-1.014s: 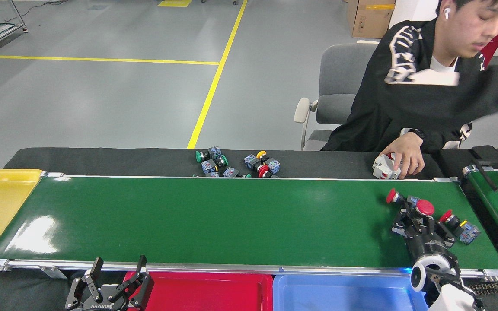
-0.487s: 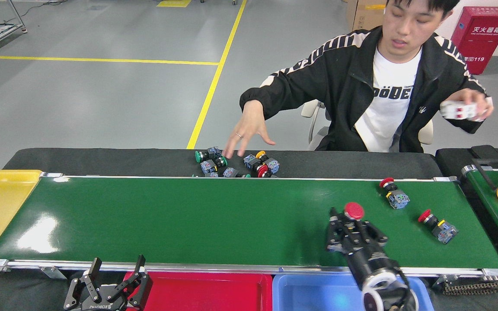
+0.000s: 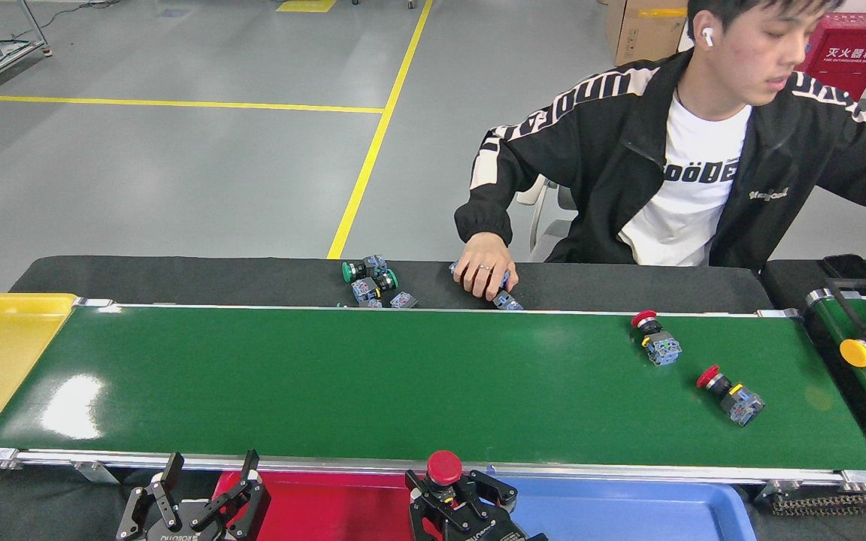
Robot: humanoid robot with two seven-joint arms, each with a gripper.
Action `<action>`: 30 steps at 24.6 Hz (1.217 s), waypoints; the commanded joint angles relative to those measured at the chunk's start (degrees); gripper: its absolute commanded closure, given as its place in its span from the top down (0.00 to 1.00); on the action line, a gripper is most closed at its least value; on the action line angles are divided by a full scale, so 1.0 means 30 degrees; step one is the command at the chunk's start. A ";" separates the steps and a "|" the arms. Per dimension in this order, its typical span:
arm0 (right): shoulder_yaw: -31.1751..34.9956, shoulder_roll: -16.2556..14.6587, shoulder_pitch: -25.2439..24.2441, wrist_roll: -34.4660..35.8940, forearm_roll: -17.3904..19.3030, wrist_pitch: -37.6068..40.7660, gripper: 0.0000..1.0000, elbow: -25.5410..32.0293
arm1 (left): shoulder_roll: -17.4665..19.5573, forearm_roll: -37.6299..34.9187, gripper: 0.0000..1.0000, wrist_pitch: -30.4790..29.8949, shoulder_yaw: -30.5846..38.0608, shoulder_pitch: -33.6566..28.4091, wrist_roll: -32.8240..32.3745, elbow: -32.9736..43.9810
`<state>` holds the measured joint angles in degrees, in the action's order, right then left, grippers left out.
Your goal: Pick switch part from conveyor to tray
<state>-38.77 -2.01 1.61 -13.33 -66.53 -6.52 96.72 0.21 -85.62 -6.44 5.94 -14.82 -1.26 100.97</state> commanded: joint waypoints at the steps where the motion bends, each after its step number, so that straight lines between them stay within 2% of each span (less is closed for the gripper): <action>1: 0.0005 0.0082 0.0314 -0.0008 -0.0059 0.0093 0.99 0.0340 | 0.0135 0.0005 1.00 -0.0166 0.0100 0.0018 0.0067 0.0238; 4: 0.0297 -0.0035 0.0284 -0.0038 -0.0323 -0.0171 0.99 0.1276 | 0.0135 0.0005 1.00 -0.0225 0.0188 -0.0040 0.0067 0.0238; 10: 0.6216 -0.0621 0.0079 0.0021 -0.0528 -0.1606 0.99 0.1570 | 0.0135 0.0005 1.00 -0.0225 0.0217 -0.0275 0.0155 0.0238; 12: 0.8791 -0.1294 -0.0652 0.0196 -0.0528 -0.1490 0.99 0.1570 | 0.0164 0.0005 1.00 -0.0225 0.0217 -0.0363 0.0184 0.0268; 14: 1.0464 -0.1734 -0.1620 0.0548 -0.0499 -0.1255 0.99 0.1570 | 0.0164 0.0005 1.00 -0.0225 0.0217 -0.0392 0.0184 0.0238; 17: 1.2427 -0.2525 -0.3554 0.1837 -0.0352 0.1147 0.99 0.1570 | 0.0164 0.0005 1.00 -0.0225 0.0217 -0.0392 0.0184 0.0268; 20: 1.4536 -0.2437 -0.5897 0.4855 -0.0323 0.4487 0.99 0.1570 | 0.0164 0.0005 1.00 -0.0225 0.0481 -0.0422 0.0184 0.0238; 23: 1.6176 -0.2115 -0.7479 0.5470 -0.0293 0.6830 0.99 0.1599 | 0.0164 0.0005 1.00 -0.0225 0.0510 -0.0509 0.0184 0.0239; 27: 1.6704 -0.1236 -0.7772 0.5470 -0.0293 0.7124 0.99 0.1599 | 0.0164 0.0005 1.00 -0.0225 0.0539 -0.0509 0.0184 0.0238; 30: 1.6587 -0.0300 -0.6954 0.5032 -0.0586 0.6802 0.99 0.1570 | 0.0135 0.0005 1.00 -0.0225 0.0481 -0.0451 0.0184 0.0268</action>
<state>10.88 -3.57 -20.48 2.54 -68.06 14.16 100.65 0.25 -85.62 -6.95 7.29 -16.42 -1.19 100.98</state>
